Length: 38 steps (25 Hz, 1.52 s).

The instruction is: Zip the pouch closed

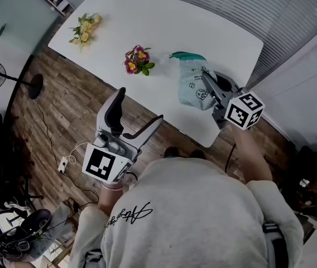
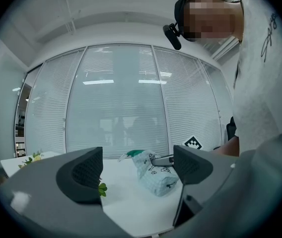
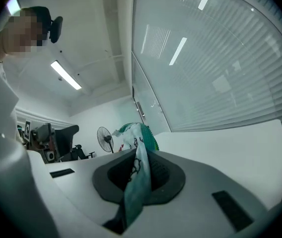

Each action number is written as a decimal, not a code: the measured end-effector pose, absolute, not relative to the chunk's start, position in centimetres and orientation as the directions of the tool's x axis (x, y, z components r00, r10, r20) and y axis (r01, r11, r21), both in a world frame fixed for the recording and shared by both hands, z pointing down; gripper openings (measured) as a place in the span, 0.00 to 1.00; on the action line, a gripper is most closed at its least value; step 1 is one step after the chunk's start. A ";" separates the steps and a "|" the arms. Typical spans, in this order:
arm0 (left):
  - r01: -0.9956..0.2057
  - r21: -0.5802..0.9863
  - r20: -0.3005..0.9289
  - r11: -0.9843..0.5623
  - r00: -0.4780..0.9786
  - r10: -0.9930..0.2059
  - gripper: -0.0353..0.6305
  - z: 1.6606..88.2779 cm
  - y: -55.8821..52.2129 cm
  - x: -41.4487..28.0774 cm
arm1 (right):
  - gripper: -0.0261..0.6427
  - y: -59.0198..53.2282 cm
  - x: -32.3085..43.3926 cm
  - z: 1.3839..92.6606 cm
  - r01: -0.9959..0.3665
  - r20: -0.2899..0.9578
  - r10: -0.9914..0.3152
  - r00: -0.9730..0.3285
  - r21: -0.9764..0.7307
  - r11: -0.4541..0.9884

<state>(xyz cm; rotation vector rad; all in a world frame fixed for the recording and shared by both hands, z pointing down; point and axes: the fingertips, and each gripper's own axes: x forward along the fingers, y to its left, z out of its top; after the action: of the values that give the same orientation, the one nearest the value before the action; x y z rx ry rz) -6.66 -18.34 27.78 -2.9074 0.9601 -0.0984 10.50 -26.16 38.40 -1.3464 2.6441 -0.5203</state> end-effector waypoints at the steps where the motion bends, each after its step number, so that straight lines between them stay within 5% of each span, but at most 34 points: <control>1: -0.591 -0.095 0.038 -0.801 0.802 -0.596 0.70 27.7 -18.5 -6.5 | 0.06 -25.8 10.2 37.8 -0.749 0.027 -0.796 -0.605 -0.359 0.557; 23: -0.509 -0.131 0.064 -0.851 0.852 -0.520 0.69 27.0 -19.6 -4.0 | 0.06 -19.4 6.4 31.6 -0.601 -0.135 -0.628 -0.766 -0.198 0.775; 29: -0.471 -0.142 0.078 -0.871 0.871 -0.484 0.47 26.8 -18.8 -3.7 | 0.06 -18.8 6.2 31.3 -0.590 -0.159 -0.615 -0.772 -0.179 0.787; 38: -0.472 -0.110 0.050 -0.875 0.876 -0.479 0.29 26.4 -18.6 -4.2 | 0.06 -18.7 6.2 31.1 -0.589 -0.180 -0.611 -0.771 -0.165 0.791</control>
<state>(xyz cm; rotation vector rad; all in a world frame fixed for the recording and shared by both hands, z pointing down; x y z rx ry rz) -4.19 -18.64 26.38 -2.9510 0.7499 -0.1153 6.19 -18.67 31.08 -0.9368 2.7570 -0.1456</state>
